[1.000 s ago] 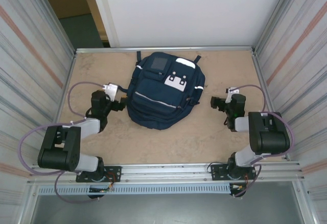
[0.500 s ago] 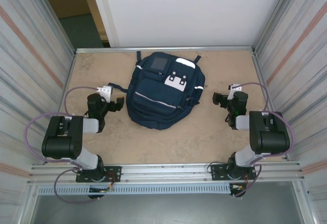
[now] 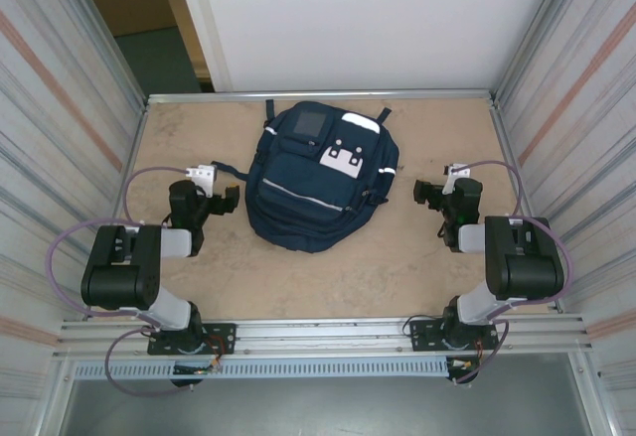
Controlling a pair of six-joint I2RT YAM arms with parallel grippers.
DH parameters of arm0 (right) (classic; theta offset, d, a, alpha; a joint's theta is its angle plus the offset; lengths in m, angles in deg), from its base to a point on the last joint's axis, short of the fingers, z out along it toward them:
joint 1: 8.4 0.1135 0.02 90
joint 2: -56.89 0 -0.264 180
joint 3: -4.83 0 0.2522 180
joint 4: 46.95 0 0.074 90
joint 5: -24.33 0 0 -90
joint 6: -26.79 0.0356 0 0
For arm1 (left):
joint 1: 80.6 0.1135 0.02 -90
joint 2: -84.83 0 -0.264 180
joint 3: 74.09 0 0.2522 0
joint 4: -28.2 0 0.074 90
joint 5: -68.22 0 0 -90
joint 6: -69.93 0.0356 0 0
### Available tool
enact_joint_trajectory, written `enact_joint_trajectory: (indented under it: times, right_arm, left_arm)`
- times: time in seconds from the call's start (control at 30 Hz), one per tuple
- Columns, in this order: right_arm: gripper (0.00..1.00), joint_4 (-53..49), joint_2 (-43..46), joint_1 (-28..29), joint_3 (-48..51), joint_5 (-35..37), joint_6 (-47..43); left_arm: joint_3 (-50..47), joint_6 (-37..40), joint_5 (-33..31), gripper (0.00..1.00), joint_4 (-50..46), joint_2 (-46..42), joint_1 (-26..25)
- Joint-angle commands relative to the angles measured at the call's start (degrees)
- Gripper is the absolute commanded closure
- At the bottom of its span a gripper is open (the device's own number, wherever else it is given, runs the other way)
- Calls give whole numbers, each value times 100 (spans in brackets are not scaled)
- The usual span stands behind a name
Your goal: Pack the student bag
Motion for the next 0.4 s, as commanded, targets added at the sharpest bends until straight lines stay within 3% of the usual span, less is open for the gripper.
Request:
enact_joint_trajectory:
  times: [0.0,0.37]
  right_arm:
    - [1,63,16,7,-115,100,-53]
    - [1,80,38,-1,-94,88,-44]
  left_arm:
    - [77,-68,-98,1,38,-59,-21]
    - [77,-66,-98,1,38,-57,-18]
